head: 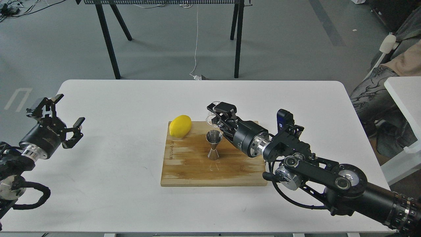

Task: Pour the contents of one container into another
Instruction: 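Tilt the glass with the right gripper to pour into the jigger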

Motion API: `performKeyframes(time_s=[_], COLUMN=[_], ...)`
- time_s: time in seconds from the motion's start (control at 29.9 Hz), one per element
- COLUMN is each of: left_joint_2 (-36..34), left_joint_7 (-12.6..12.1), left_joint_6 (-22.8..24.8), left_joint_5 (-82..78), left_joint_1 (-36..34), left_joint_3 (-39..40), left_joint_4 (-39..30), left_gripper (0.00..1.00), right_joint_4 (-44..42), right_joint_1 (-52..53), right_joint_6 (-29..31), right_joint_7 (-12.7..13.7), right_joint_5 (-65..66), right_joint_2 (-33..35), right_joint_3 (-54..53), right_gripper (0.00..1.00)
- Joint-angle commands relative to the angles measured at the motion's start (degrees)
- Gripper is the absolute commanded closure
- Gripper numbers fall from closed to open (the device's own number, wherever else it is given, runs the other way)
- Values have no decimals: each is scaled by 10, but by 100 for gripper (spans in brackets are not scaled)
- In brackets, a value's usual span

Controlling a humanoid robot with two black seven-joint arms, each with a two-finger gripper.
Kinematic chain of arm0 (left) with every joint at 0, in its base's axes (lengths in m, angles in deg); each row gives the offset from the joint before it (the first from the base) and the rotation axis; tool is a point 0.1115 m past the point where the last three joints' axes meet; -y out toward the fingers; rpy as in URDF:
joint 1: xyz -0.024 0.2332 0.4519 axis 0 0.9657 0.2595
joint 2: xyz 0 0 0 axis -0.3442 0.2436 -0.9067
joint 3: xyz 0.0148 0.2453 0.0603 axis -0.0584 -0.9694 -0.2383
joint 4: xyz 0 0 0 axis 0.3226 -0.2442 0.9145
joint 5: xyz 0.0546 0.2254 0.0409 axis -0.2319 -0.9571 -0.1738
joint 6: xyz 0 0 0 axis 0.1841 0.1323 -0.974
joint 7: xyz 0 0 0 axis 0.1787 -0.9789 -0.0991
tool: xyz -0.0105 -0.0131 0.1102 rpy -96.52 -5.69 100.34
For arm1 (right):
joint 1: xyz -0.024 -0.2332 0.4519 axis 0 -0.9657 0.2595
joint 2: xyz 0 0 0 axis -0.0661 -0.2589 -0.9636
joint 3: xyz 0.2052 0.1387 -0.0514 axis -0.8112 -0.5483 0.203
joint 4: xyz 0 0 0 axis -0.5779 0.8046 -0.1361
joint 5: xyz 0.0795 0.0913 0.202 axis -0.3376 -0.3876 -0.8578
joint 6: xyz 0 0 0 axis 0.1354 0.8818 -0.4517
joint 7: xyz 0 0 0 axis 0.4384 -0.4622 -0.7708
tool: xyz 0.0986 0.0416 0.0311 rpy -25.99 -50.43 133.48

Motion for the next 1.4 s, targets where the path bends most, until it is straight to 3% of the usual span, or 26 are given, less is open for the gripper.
performKeyframes(time_s=[0.0, 1.37], left_joint_2=[-1, 4], left_joint_7=[0, 0], left_joint_6=[0, 0], left_joint_5=[0, 0], left_joint_1=[0, 0], left_joint_3=[0, 0], left_joint_4=[0, 3], left_gripper=[1, 1], right_joint_4=[-2, -19], right_joint_1=[3, 25], right_joint_6=[0, -3], right_joint_7=[-1, -6], right_joint_5=[3, 99], right_joint_2=[0, 4], right_joint_3=[14, 54], right_gripper=[63, 64])
